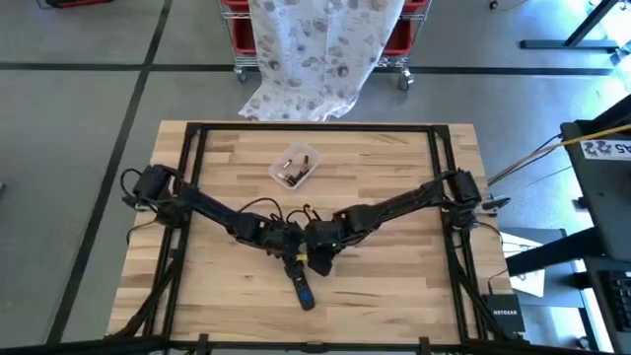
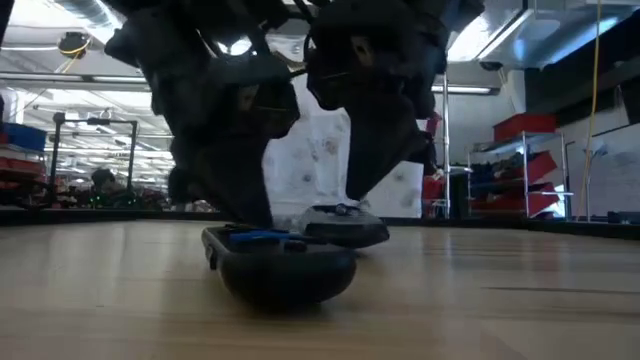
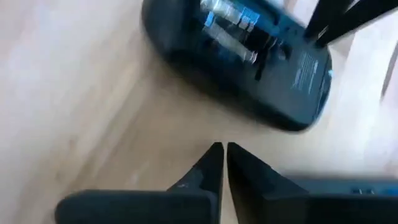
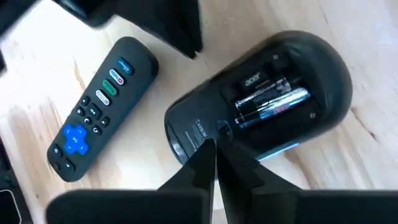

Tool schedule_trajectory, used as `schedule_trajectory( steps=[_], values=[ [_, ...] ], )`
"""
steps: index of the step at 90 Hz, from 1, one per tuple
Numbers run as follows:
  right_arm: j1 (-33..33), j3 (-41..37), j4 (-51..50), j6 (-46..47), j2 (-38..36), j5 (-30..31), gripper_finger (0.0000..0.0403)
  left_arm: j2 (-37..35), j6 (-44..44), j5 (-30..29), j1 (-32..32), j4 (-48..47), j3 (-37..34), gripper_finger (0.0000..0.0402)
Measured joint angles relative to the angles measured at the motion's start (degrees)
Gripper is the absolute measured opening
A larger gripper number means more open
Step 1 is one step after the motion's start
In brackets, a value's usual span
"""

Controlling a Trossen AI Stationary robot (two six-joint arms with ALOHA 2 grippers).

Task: Insert battery
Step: Insert the silver battery into the mouse

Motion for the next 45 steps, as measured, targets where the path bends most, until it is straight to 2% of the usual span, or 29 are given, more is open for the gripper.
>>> schedule_trajectory(
  steps=[15,45],
  values=[
    [-0.1,-0.2,1.2,-0.1,0.0,0.1,0.0,-2.0,-0.7,-1.4,-0.3,-4.0,0.0,0.0001],
    [-0.5,-3.4,-0.9,-0.1,-0.1,0.7,0.0,-2.0,0.5,-0.7,0.4,-3.2,0.0,0.0001]
  ],
)
